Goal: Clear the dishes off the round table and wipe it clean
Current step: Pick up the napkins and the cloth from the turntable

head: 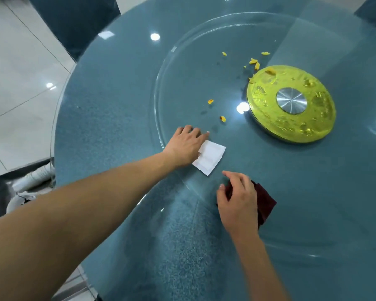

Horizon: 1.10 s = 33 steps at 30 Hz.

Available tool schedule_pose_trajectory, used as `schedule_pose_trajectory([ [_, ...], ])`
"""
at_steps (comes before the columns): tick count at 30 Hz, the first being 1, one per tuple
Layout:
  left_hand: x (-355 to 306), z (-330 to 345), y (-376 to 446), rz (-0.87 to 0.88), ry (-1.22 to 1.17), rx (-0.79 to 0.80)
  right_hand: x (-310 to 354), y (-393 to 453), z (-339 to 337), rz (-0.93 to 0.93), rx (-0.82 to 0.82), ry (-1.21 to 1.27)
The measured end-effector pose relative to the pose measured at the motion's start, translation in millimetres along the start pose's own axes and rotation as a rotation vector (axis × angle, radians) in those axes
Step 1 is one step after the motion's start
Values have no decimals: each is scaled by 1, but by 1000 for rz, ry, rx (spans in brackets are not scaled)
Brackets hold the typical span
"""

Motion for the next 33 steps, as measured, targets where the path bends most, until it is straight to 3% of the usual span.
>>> schedule_pose_trajectory([
  [5, 26, 10, -38, -81, -338, -31, 12, 2, 8, -11, -8, 29],
  [11, 83, 27, -141, -375, -913, 97, 42, -5, 33, 32, 44, 203],
  [16, 133, 48, -237, -536, -1112, 123, 103, -27, 105, 133, 454, 669],
  [19, 163, 58, -291, -631, -1267, 109, 156, -47, 139, 143, 640, 788],
  [26, 263, 120, -416, -1073, -1538, -87, 265, -117, 220, 82, 855, 690],
  [29, 295, 162, -457, -1217, -1572, -81, 299, -153, 251, 34, 902, 629],
  [33, 319, 217, -487, -1278, -1491, -23, 313, -202, 296, 35, 925, 532],
])
Point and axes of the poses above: each hand's wrist, its own y-axis towards the middle knuckle, its own z-axis out of the palm, x = y × z, the point moved 8 cm from there along y, towards the middle knuckle, and after that the axes turned 13 degrees about -z, right-handed, at the moved point
